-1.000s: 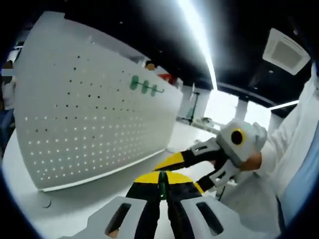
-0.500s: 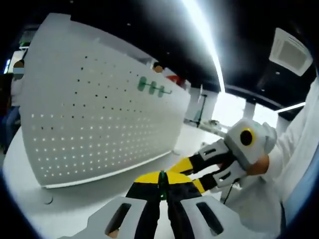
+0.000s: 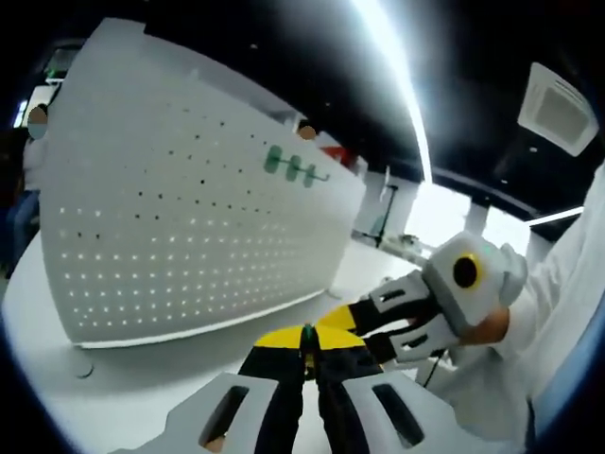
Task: Insert the hook assembly into the mounting plate slot until the hook locks in place.
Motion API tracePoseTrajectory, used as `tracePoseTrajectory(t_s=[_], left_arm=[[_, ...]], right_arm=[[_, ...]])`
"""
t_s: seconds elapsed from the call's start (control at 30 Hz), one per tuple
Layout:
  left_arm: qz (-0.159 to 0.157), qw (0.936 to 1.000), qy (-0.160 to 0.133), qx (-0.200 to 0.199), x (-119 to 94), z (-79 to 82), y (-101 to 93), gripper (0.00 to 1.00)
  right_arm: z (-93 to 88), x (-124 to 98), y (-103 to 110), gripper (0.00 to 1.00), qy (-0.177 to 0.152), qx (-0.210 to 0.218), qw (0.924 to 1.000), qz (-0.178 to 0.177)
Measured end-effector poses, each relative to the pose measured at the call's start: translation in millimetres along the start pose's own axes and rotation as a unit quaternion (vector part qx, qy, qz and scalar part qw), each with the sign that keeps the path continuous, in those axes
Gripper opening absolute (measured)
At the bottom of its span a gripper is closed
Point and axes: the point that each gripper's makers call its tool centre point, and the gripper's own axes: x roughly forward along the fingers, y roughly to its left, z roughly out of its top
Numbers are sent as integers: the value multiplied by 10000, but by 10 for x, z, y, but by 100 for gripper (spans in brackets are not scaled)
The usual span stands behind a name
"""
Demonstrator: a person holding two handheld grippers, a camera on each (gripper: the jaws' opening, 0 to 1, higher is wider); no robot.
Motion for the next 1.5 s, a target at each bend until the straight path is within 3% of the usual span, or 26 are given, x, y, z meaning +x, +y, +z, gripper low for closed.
tracePoseTrajectory(t_s=[0.3, 0.43, 0.7, 0.97, 1.5], left_arm=[[-118, 9993, 123, 321, 1, -15, -61, 4], [-166, 9992, 124, 336, -18, -8, -72, 11], [-200, 9986, 191, 449, -120, -2, 15, 16], [-425, 9972, 496, 374, -121, -195, 40, 16], [-1090, 9917, 665, -134, -93, -259, -35, 13]], right_arm=[[-1, -36, 46, 0, -39, -133, 9998, 125], [1, -51, 41, 0, -58, -127, 9998, 122], [6, -91, -45, 0, -68, -154, 9998, 49], [94, -127, -74, 0, -241, -141, 9996, 79], [216, -153, 79, 0, -500, -303, 9972, 466]])
